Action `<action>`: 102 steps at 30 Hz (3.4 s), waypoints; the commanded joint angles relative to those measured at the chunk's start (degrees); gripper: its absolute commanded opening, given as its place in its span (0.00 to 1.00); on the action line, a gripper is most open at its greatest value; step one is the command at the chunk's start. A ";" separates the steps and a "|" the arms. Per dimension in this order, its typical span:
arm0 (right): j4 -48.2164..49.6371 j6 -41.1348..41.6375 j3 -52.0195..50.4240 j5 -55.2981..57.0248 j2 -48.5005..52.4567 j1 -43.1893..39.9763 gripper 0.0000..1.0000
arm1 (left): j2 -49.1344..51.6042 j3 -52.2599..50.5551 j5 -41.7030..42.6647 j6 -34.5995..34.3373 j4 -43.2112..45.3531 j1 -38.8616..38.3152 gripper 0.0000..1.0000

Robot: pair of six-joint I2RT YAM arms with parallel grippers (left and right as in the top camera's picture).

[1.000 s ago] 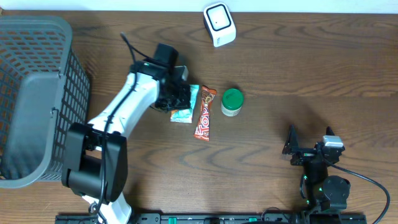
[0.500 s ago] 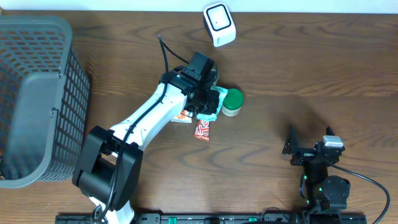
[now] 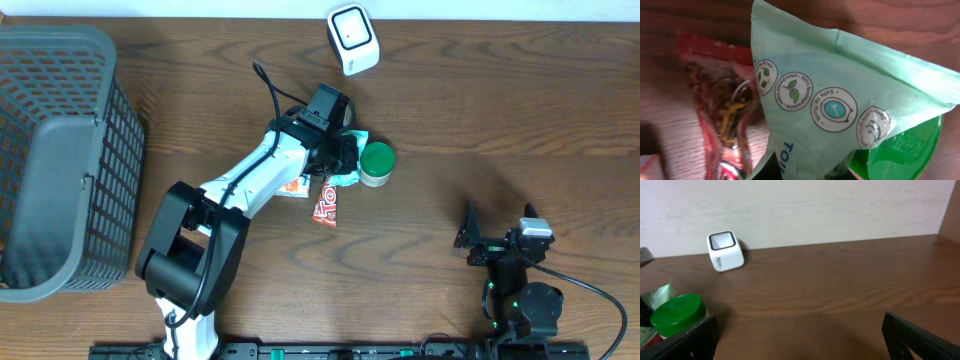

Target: Scan the item barcode

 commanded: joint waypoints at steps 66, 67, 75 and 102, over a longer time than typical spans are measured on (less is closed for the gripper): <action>-54.90 -11.26 58.03 -18.62 54.01 0.61 0.99 | -39.06 0.04 -27.47 12.92 -16.28 16.70 0.98; -56.15 -12.81 60.28 -20.70 57.27 0.61 0.99 | -39.06 0.04 -27.47 12.90 -16.72 16.70 0.98; -58.23 -39.56 70.10 -25.77 77.42 0.66 0.99 | -39.06 0.04 -27.47 12.92 -19.41 16.70 0.98; -51.25 -55.80 77.00 -15.17 101.61 8.26 0.99 | -39.06 0.04 -27.04 12.90 -19.45 16.70 0.98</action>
